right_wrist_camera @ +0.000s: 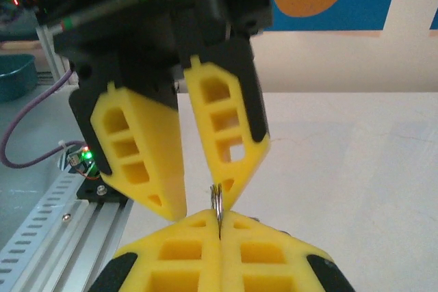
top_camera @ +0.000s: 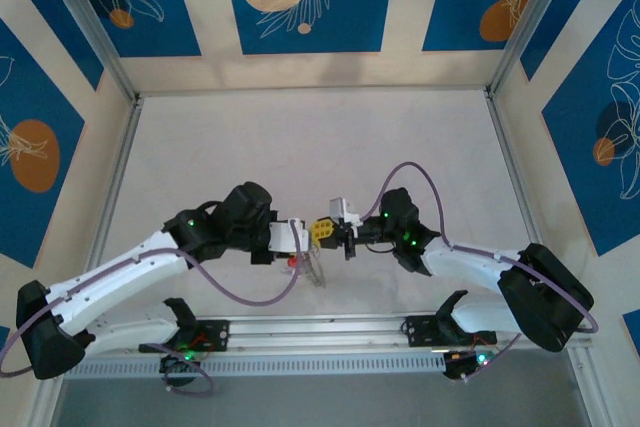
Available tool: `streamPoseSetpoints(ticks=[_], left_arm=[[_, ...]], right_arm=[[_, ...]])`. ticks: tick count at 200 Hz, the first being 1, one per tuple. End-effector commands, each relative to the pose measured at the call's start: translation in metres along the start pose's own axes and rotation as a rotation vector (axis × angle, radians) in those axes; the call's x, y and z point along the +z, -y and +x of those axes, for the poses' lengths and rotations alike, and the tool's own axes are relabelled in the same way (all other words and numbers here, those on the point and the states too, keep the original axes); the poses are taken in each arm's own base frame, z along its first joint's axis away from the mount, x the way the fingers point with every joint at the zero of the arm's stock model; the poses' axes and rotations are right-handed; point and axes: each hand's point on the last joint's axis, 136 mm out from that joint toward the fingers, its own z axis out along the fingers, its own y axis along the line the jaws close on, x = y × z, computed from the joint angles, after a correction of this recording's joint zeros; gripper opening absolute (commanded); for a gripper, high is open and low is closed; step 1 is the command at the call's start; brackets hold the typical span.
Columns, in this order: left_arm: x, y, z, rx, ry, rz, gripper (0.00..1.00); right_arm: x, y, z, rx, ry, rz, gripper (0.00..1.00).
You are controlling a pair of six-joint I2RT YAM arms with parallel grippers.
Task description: Put the keys on the keyring
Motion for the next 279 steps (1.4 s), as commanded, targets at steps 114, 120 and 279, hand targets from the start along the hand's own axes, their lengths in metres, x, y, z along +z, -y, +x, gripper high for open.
streamPoseSetpoints(ticks=[114, 120, 279], left_arm=[[-0.011, -0.024, -0.020, -0.009, 0.192, -0.206, 0.00], [-0.010, -0.023, -0.019, -0.008, 0.188, -0.204, 0.00], [0.007, 0.010, -0.023, 0.035, 0.222, -0.025, 0.03]], right_arm=[[-0.008, 0.001, -0.025, -0.034, 0.103, 0.039, 0.00], [-0.008, 0.002, -0.026, -0.032, 0.109, 0.042, 0.00], [-0.010, 0.021, -0.019, 0.019, 0.162, 0.180, 0.00]])
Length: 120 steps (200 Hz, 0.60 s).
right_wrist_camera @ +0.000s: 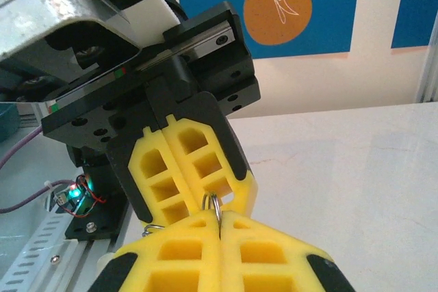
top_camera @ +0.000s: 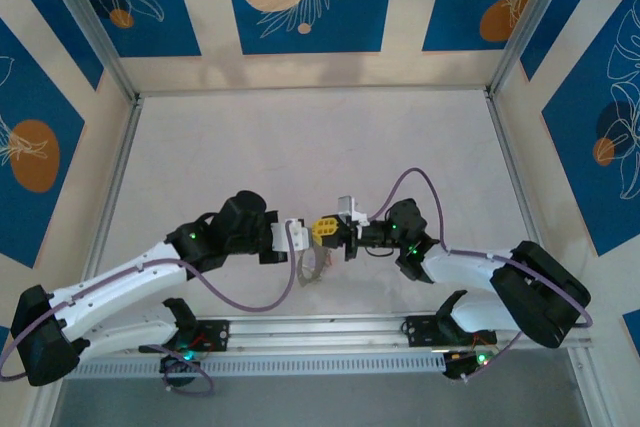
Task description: Put the keys on the keyring
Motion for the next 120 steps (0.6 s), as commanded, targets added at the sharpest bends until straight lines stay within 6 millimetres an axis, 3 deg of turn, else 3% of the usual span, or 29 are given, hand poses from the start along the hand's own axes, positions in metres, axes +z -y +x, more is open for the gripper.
streamPoseSetpoints(ticks=[1, 22, 40, 60, 120], left_arm=[[-0.006, 0.022, -0.015, 0.035, 0.088, 0.097, 0.03], [-0.007, 0.026, -0.016, 0.010, 0.095, 0.120, 0.10], [-0.007, 0.024, -0.017, -0.029, 0.109, 0.101, 0.29], [-0.011, 0.018, -0.014, -0.042, 0.112, 0.044, 0.44], [-0.025, 0.002, -0.012, -0.035, 0.096, -0.059, 0.49]], right_arm=[[-0.001, 0.014, -0.015, -0.036, 0.065, 0.087, 0.00], [-0.001, 0.015, -0.015, -0.033, 0.071, 0.093, 0.00], [0.000, 0.013, -0.014, -0.035, 0.066, 0.084, 0.00], [0.000, 0.011, -0.010, -0.031, 0.055, 0.074, 0.00], [0.001, 0.003, -0.007, -0.046, 0.042, 0.034, 0.00]])
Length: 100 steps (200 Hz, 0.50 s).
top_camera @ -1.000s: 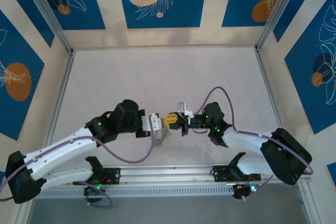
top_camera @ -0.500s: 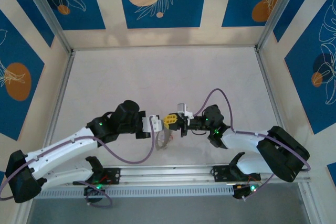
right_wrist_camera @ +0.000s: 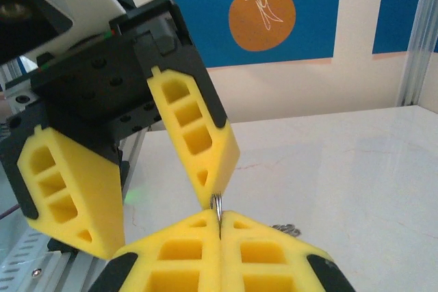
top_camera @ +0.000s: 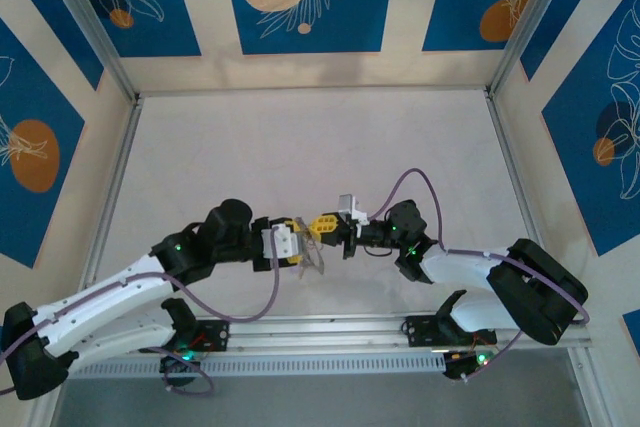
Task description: Put the keys on the keyring
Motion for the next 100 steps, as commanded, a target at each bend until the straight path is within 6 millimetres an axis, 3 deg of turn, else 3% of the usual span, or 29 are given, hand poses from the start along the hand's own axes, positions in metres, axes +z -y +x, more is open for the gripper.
streamPoseSetpoints(ticks=[1, 100], left_arm=[[-0.004, -0.007, -0.004, 0.000, 0.003, -0.039, 0.50], [0.000, -0.014, -0.010, -0.051, 0.014, -0.014, 0.45]], right_arm=[[0.000, -0.003, -0.004, -0.040, 0.022, -0.008, 0.00], [0.005, -0.015, -0.002, -0.094, 0.002, -0.070, 0.00]])
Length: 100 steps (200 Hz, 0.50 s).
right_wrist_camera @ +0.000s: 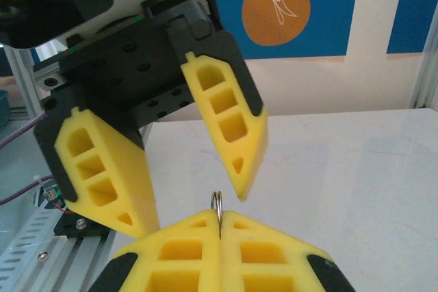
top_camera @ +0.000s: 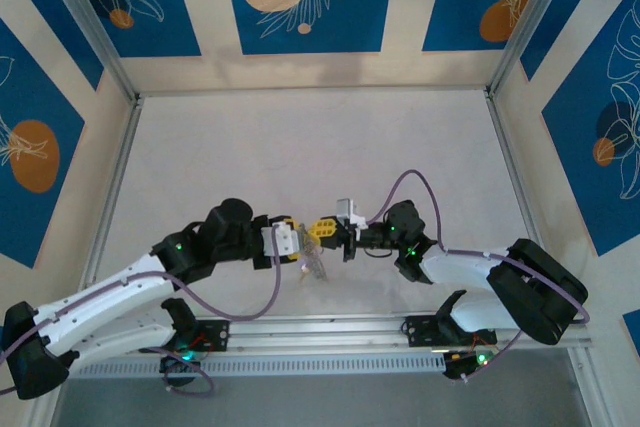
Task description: Put the keys on the keyring
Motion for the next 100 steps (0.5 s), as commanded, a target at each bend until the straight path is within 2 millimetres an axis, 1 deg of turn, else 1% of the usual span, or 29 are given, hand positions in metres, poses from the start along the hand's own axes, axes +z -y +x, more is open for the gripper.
streamPoseSetpoints(ticks=[1, 30, 62, 100], left_arm=[[-0.0035, -0.0063, -0.0162, -0.041, 0.045, 0.017, 0.45], [-0.0010, -0.0051, -0.0175, -0.099, 0.063, 0.065, 0.42], [0.0002, -0.0058, -0.0184, -0.121, 0.071, 0.085, 0.35], [0.0038, -0.0066, -0.0170, -0.127, 0.054, 0.106, 0.22]], right_arm=[[0.0030, -0.0048, -0.0086, -0.059, 0.023, -0.024, 0.00], [0.0045, -0.0058, -0.0083, -0.067, 0.019, -0.028, 0.00], [0.0057, -0.0065, -0.0076, -0.074, 0.013, -0.030, 0.00], [0.0069, -0.0069, -0.0073, -0.080, 0.007, -0.036, 0.00]])
